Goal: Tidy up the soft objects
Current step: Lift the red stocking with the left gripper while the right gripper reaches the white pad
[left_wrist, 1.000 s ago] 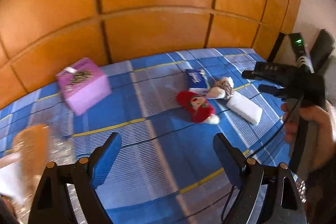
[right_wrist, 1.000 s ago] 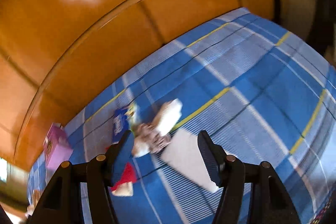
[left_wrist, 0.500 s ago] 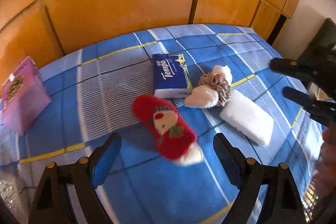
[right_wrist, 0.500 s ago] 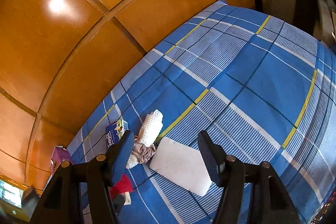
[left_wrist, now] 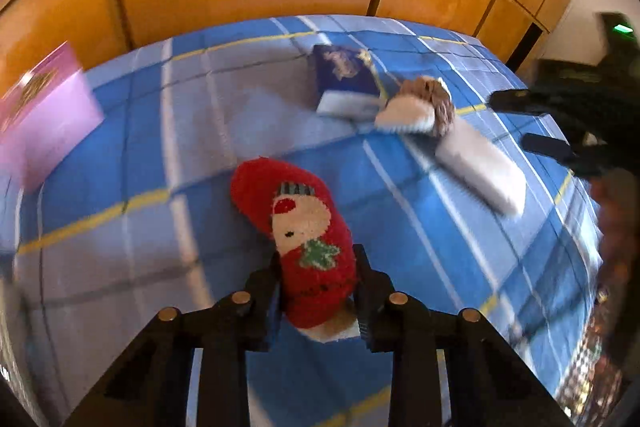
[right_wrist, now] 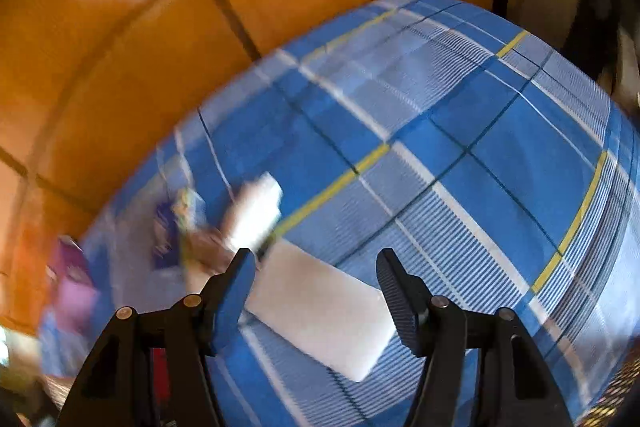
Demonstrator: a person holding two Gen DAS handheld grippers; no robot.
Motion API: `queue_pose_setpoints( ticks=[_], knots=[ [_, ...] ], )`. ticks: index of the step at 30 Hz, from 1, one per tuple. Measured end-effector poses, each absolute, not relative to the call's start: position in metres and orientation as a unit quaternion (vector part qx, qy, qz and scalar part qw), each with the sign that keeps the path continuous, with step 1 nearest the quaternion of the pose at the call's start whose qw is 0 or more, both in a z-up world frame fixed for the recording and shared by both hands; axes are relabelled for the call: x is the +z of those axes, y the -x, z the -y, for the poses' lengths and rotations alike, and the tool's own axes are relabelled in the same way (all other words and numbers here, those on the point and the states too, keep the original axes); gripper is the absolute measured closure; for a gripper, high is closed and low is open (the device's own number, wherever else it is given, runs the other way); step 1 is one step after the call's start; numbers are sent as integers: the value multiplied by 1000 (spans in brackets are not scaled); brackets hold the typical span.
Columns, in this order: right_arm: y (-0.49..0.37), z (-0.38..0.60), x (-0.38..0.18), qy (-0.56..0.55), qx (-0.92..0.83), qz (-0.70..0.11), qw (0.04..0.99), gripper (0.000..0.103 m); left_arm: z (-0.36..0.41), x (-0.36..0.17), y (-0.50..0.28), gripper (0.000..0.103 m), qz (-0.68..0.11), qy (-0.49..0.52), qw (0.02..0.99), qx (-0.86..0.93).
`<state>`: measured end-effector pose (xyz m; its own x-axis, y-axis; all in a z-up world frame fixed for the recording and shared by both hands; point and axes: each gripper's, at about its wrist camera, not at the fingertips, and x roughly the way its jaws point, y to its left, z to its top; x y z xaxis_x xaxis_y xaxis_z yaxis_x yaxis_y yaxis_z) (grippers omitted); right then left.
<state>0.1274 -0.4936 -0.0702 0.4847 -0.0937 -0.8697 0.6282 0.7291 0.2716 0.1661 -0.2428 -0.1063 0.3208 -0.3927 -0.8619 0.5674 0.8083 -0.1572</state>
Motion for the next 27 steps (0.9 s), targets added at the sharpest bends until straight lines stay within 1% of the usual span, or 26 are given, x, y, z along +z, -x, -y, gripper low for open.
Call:
queue_pose_setpoints(
  ticks=[2, 4, 8, 10, 12, 16, 17, 19, 21, 23, 24, 26, 27],
  knots=[
    [-134, 490, -77, -267, -229, -478, 805, 37, 225, -105, -154, 73, -505, -79, 807, -297],
    [-138, 490, -85, -268, -223, -490, 799, 34, 210, -104, -144, 73, -506, -75, 806, -298],
    [-138, 488, -91, -266, -212, -507, 792, 33, 188, -105, -126, 73, -502, -70, 809, -298],
    [-136, 482, -88, -248, -209, -508, 798, 33, 177, -105, -117, 72, -497, -69, 813, -296],
    [-134, 473, -85, -234, -201, -510, 803, 26, 169, -106, -111, 72, -494, -67, 816, -294],
    [-140, 458, -93, -193, -186, -540, 797, 24, 160, -106, -105, 72, -489, -66, 821, -289],
    [-143, 452, -98, -168, -189, -554, 793, 24, 160, -106, -104, 72, -487, -67, 822, -288],
    [-146, 442, -103, -121, -191, -566, 793, 26, 159, -106, -102, 72, -484, -69, 824, -287],
    [-146, 435, -102, -94, -194, -563, 798, 38, 160, -106, -102, 71, -484, -71, 824, -285],
    [-144, 433, -101, -92, -194, -561, 799, 42, 161, -106, -103, 72, -485, -74, 824, -283],
    [-144, 432, -100, -93, -193, -560, 800, 43, 162, -106, -103, 72, -486, -76, 823, -283],
    [-144, 425, -96, -125, -143, -557, 808, 43, 163, -103, -105, 73, -492, -74, 821, -280],
    [-145, 418, -96, -135, -114, -559, 810, 41, 164, -102, -106, 74, -494, -73, 820, -279]
  ],
)
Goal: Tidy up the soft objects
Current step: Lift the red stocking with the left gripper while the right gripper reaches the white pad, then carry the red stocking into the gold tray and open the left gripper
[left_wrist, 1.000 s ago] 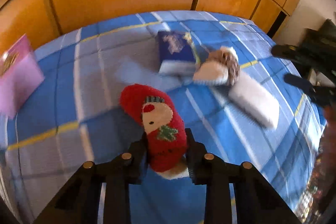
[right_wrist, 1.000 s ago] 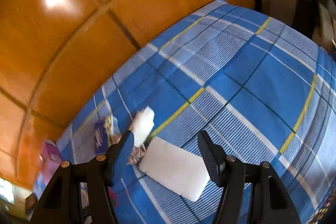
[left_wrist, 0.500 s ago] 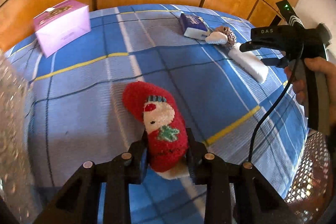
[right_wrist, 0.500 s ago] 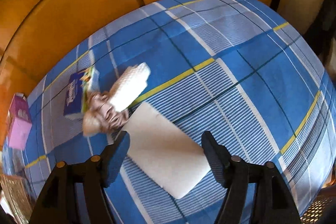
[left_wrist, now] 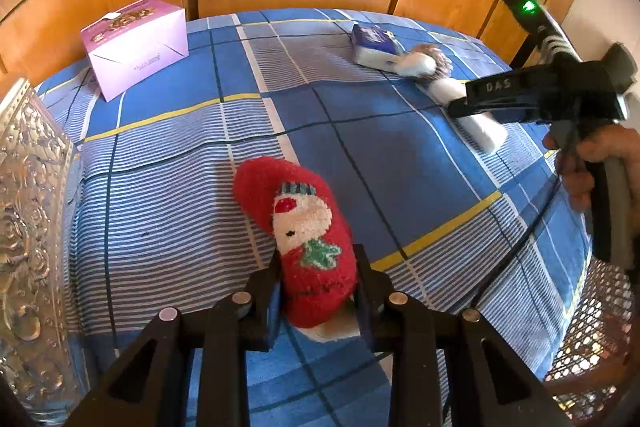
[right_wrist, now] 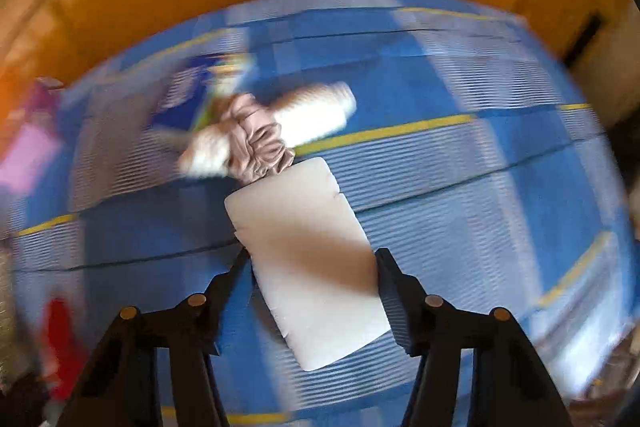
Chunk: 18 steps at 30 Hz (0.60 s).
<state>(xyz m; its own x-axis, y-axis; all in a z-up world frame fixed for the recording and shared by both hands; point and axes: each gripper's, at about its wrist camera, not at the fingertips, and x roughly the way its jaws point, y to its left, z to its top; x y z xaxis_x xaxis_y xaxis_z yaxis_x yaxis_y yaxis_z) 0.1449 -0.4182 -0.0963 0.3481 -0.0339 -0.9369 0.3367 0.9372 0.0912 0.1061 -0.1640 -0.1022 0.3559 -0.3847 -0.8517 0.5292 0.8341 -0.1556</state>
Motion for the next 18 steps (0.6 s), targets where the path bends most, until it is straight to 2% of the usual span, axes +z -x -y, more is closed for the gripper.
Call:
queue_pose_setpoints(
  ticks=[3, 7, 13, 18],
  knots=[
    [-150, 392, -104, -65, -97, -581, 806, 40, 165, -99, -113, 75, -499, -73, 821, -268],
    [-149, 389, -106, -57, -99, -579, 807, 38, 165, -84, -128, 75, -498, -61, 826, -258],
    [-146, 383, -107, -33, -101, -573, 813, 38, 155, -28, -163, 75, -457, -37, 857, -235],
    [-148, 380, -108, -21, -101, -569, 816, 38, 113, 23, -195, 75, -410, -18, 892, -186]
  ],
)
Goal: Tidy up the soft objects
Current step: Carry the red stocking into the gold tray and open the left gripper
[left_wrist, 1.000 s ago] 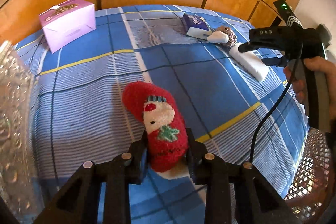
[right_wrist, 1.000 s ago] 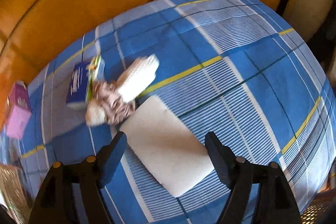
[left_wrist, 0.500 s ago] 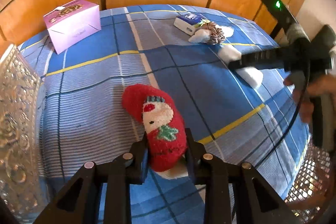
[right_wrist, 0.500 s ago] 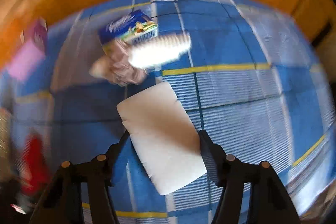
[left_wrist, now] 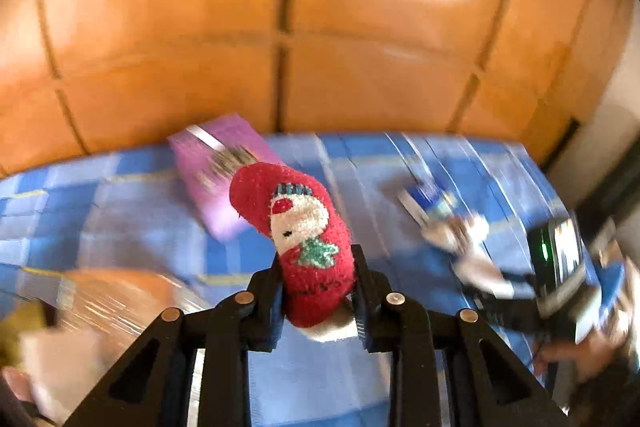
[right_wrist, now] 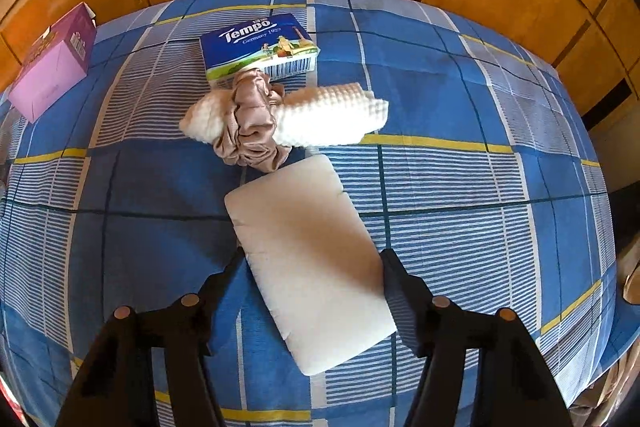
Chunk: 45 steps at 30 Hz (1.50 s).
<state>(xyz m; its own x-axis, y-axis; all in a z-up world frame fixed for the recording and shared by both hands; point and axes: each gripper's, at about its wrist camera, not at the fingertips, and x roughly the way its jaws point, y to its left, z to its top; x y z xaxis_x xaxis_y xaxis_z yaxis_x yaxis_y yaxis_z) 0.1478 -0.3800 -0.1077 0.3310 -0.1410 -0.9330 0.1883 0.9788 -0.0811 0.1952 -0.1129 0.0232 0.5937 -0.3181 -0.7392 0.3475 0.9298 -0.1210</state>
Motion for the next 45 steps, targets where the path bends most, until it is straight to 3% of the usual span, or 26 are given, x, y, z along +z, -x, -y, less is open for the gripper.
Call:
queue_pose_setpoints(
  ticks=[8, 17, 31, 36, 38, 41, 45],
  knots=[
    [-138, 373, -106, -25, -103, -568, 816, 37, -18, 59, -204, 75, -363, 8, 930, -54],
    [-140, 372, -108, 0, -104, -557, 824, 37, -154, 24, -137, 73, -362, 14, 928, 86],
    [-135, 362, -107, 26, -122, -540, 832, 38, -210, -23, -44, 70, -357, 31, 923, 138],
    [-135, 363, -108, 27, -128, -537, 833, 38, -213, -20, -33, 63, -346, 35, 927, 138],
    [-134, 361, -107, 28, -131, -535, 834, 38, -215, -19, -29, 50, -340, 39, 929, 141],
    [-132, 359, -107, 30, -136, -532, 835, 39, -218, -19, -23, 41, -333, 43, 931, 145],
    [-131, 357, -107, 31, -139, -529, 836, 39, -222, -21, -19, 37, -336, 46, 930, 144]
  ],
)
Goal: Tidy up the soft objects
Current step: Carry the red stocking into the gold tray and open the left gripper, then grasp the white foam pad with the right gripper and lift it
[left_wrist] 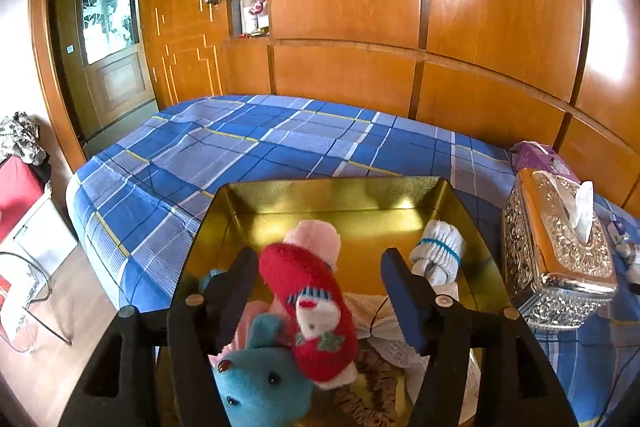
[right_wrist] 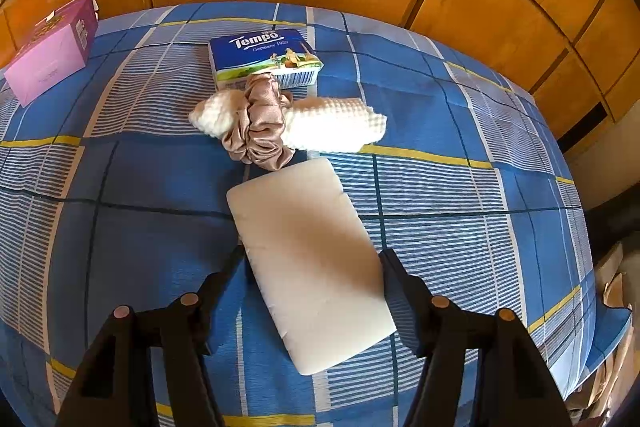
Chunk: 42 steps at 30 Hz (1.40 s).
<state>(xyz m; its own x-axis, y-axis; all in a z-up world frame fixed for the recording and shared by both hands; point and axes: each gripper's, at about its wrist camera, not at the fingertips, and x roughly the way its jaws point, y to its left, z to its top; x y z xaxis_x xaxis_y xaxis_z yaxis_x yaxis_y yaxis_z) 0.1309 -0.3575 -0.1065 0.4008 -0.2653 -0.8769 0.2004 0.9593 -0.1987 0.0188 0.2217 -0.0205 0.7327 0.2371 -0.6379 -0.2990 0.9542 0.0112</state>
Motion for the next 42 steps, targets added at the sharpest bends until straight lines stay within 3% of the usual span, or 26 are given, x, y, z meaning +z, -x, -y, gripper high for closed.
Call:
queue_pose_setpoints(
  ticks=[10, 36, 42],
  knots=[
    [-131, 355, -106, 41, -142, -525, 838, 38, -228, -29, -7, 25, -345, 59, 925, 145],
    [-115, 339, -99, 8, -142, -577, 804, 42, -230, -34, 9, 21, -353, 57, 923, 138],
    [-115, 316, -71, -7, -113, -556, 823, 43, -233, -34, 12, 21, -355, 55, 923, 138]
  ],
)
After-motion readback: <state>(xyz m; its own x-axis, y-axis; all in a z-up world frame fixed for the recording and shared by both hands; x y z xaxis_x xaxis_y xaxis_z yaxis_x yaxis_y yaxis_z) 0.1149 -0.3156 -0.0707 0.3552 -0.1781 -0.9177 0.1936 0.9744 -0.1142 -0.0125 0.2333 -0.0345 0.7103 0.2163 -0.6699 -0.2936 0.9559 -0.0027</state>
